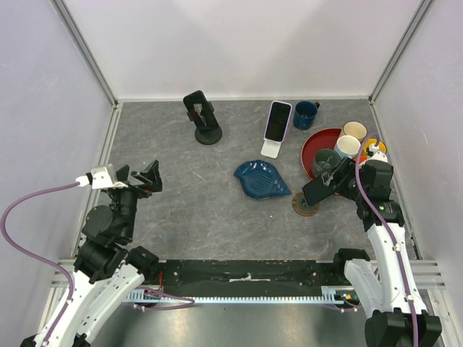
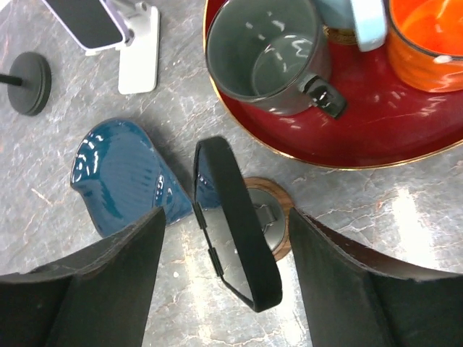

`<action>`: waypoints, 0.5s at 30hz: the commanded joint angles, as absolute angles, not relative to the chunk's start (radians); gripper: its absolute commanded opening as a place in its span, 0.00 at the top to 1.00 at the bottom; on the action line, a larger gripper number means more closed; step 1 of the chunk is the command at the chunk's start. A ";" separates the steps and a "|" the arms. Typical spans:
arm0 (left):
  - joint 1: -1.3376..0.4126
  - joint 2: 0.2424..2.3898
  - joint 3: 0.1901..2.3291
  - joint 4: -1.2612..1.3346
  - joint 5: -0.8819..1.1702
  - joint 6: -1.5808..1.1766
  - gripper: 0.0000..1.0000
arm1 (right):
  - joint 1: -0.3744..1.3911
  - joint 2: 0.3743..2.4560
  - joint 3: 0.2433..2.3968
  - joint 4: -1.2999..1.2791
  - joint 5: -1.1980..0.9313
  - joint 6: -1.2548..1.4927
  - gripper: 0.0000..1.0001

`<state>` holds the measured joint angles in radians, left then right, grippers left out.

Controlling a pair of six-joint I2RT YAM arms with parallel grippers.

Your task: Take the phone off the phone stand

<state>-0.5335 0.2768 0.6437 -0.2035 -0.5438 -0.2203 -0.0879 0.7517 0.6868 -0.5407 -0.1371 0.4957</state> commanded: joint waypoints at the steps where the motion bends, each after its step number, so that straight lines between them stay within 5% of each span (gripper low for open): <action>1: -0.528 0.291 0.646 -0.199 -0.531 -0.252 0.01 | -0.095 0.741 0.625 -0.437 -0.247 0.523 0.29; 15: -0.528 0.322 0.647 -0.201 -0.515 -0.253 0.01 | -0.098 0.647 0.574 -0.411 -0.239 0.508 0.61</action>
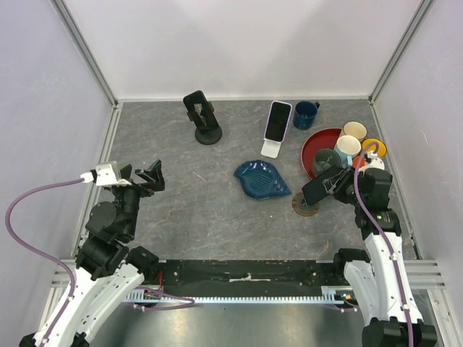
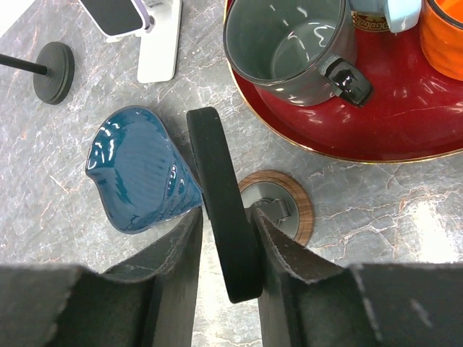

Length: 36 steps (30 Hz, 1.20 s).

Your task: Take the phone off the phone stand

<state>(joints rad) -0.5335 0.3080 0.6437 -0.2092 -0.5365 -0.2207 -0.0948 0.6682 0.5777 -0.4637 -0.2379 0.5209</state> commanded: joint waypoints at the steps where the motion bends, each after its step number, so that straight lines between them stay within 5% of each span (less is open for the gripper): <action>1: -0.528 0.322 0.649 -0.201 -0.515 -0.253 0.02 | -0.098 0.640 0.574 -0.411 -0.238 0.506 0.62; 14: -0.528 0.330 0.646 -0.201 -0.503 -0.249 0.02 | -0.097 0.581 0.626 -0.431 -0.224 0.450 1.00; 23: -0.528 0.370 0.653 -0.187 -0.393 -0.229 0.03 | -0.095 0.560 0.724 -0.460 -0.268 0.411 1.00; 36: -0.529 0.566 0.678 -0.156 0.138 -0.149 0.01 | -0.087 0.560 0.761 -0.371 -0.552 0.468 1.00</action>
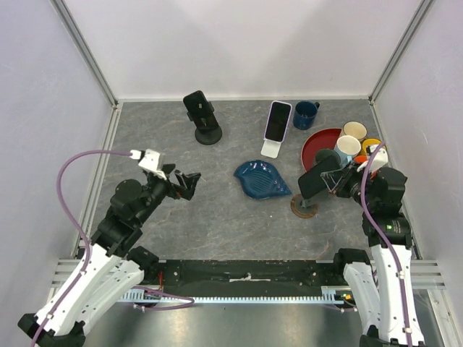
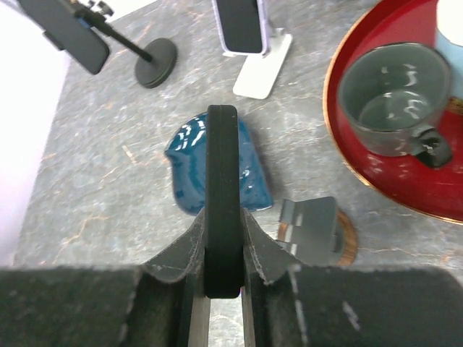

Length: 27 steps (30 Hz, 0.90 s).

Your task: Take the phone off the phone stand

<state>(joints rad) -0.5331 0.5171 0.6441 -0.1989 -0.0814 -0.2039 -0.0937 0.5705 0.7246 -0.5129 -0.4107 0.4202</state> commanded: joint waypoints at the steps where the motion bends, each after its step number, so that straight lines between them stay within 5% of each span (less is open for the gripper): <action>1: -0.529 0.577 0.681 -0.155 0.165 -0.146 0.01 | -0.086 0.563 0.746 -0.358 -0.592 0.494 1.00; 10: -0.558 0.725 0.699 -0.172 0.383 -0.143 0.00 | 0.082 0.603 0.641 -0.152 -0.608 0.638 1.00; 19: -0.610 0.802 0.706 -0.189 0.413 -0.160 0.00 | 0.496 0.829 0.534 0.188 -0.390 0.811 1.00; 27: -0.724 0.882 0.727 -0.250 0.298 -0.135 0.00 | 0.669 1.006 0.528 0.365 -0.296 0.903 1.00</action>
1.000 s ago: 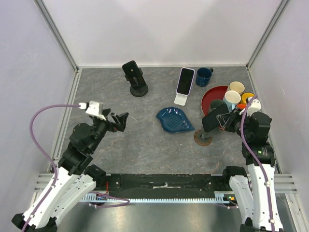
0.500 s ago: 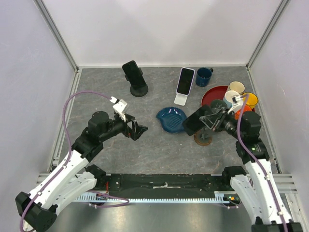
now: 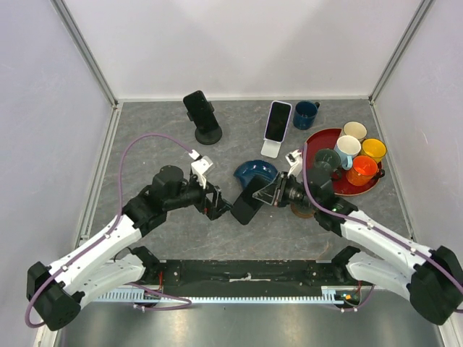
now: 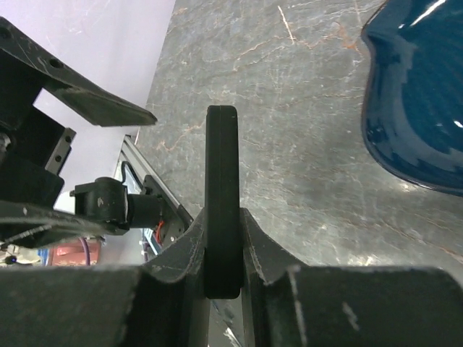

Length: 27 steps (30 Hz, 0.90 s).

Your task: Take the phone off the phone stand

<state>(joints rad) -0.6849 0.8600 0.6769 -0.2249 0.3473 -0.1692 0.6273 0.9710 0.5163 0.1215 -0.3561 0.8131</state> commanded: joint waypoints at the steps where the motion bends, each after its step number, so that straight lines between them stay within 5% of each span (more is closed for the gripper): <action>1: -0.732 0.884 0.729 -0.258 0.264 -0.135 0.00 | 0.696 1.032 0.526 0.391 -0.290 0.920 1.00; 27: -0.897 0.989 0.758 -0.336 0.040 -0.089 0.00 | 0.902 1.266 0.578 0.580 -0.176 1.066 1.00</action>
<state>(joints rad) -0.8780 0.9684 0.7151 -0.3363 0.0441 -0.1318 0.8890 1.2613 0.5156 0.4255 -0.1822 1.0271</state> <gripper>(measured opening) 0.995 0.232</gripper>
